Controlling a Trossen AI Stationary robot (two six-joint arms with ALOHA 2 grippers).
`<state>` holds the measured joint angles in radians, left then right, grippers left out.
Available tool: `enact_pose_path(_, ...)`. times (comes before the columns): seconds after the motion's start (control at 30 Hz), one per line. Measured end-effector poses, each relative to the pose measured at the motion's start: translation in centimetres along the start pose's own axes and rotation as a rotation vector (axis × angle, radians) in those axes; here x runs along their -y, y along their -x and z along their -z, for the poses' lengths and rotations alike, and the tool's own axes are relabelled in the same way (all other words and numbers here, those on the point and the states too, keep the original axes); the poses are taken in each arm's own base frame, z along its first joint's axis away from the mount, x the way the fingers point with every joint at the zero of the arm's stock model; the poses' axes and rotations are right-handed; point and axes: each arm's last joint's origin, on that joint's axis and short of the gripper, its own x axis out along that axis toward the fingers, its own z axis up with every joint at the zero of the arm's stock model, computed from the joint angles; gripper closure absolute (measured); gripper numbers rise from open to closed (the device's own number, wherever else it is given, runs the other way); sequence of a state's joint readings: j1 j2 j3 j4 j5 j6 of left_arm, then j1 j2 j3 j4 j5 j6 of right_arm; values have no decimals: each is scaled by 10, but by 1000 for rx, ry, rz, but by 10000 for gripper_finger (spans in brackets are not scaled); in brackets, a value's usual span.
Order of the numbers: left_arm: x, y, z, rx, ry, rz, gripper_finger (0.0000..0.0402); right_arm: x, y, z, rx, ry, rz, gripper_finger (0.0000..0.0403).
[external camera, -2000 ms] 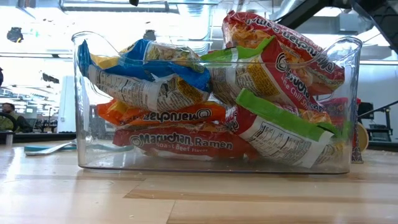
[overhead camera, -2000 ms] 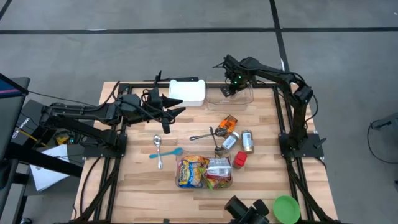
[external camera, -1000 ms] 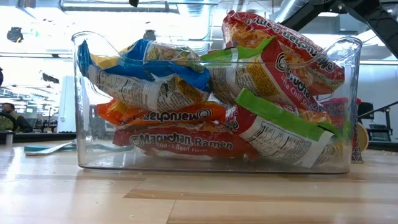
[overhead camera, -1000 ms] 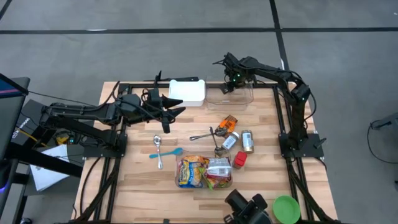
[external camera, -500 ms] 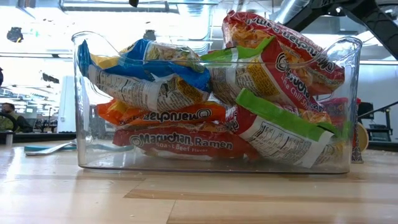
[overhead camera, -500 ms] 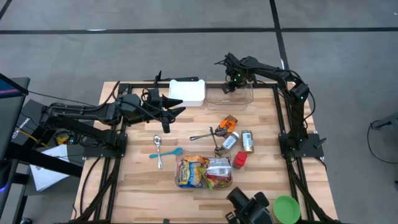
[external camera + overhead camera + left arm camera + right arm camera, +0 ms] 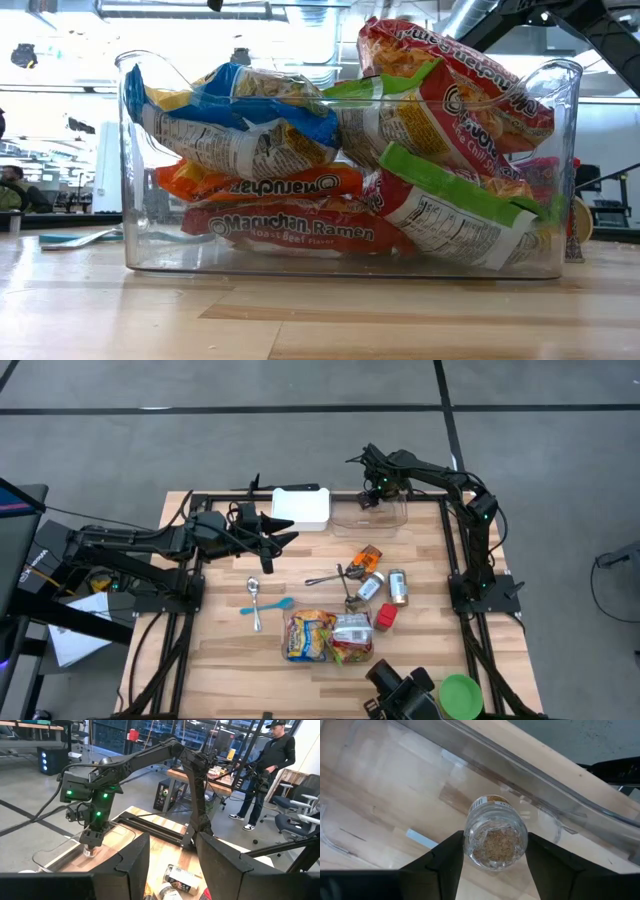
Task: Pick & Place Food Item
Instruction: Put the brown seasoning into the top transparent bin, then put the red seasoning into the top transparent bin
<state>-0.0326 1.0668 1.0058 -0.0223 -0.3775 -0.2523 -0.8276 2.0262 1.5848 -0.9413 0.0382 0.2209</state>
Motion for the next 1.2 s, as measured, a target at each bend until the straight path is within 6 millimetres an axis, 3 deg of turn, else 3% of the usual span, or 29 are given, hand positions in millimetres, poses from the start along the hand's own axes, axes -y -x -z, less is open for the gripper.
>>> enact_pose_path(0.47,2,1,0,-1,16,8,243,4,1,1,-1,-37,52,188)
enact_pose_path(0.6,2,1,0,-1,16,8,243,5,13,2,22,-40,45,188)
enact_pose_path(0.87,2,1,0,-1,16,8,243,-16,65,19,113,-22,-11,188)
enact_pose_path(1.2,6,2,2,-7,13,27,243,-77,142,83,184,230,-105,188)
